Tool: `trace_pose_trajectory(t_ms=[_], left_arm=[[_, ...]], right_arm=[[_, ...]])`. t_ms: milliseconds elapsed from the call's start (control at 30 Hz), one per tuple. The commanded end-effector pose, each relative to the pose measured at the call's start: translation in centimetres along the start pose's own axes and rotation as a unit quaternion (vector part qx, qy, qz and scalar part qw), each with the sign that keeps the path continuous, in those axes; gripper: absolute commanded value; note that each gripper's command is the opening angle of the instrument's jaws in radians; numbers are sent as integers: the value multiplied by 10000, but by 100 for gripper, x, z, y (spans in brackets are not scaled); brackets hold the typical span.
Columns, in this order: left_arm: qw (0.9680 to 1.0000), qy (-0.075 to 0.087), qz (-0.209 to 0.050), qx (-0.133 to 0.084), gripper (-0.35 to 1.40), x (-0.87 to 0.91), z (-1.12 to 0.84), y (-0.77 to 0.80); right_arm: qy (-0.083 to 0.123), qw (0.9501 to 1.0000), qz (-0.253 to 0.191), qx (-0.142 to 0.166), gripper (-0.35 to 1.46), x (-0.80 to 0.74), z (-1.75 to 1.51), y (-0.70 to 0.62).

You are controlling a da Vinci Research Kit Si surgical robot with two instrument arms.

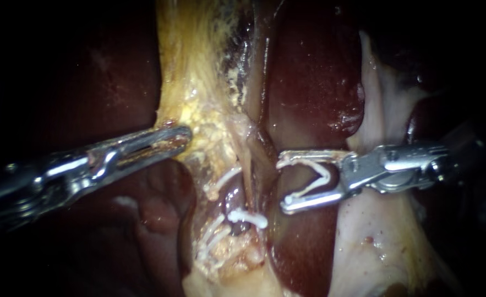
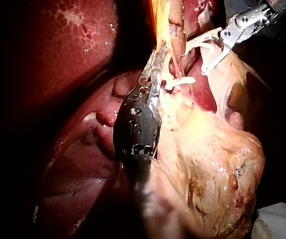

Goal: Clipping second clip right tube

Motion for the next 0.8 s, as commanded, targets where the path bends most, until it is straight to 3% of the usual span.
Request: trace_pose_trajectory(t_ms=[33, 233, 800], left_arm=[[10000, -44, -20, 5, -35, -3, -4, -4], [9999, -90, -50, 25, -35, -7, -12, -17], [9999, -104, -46, 12, -35, -2, -11, -22]], right_arm=[[-22, 10000, 84, 14, 60, -5, 7, 1], [-39, 9997, 255, 48, 60, -12, 32, 6], [-27, 9936, 1123, 120, 58, 1, 70, 13]])
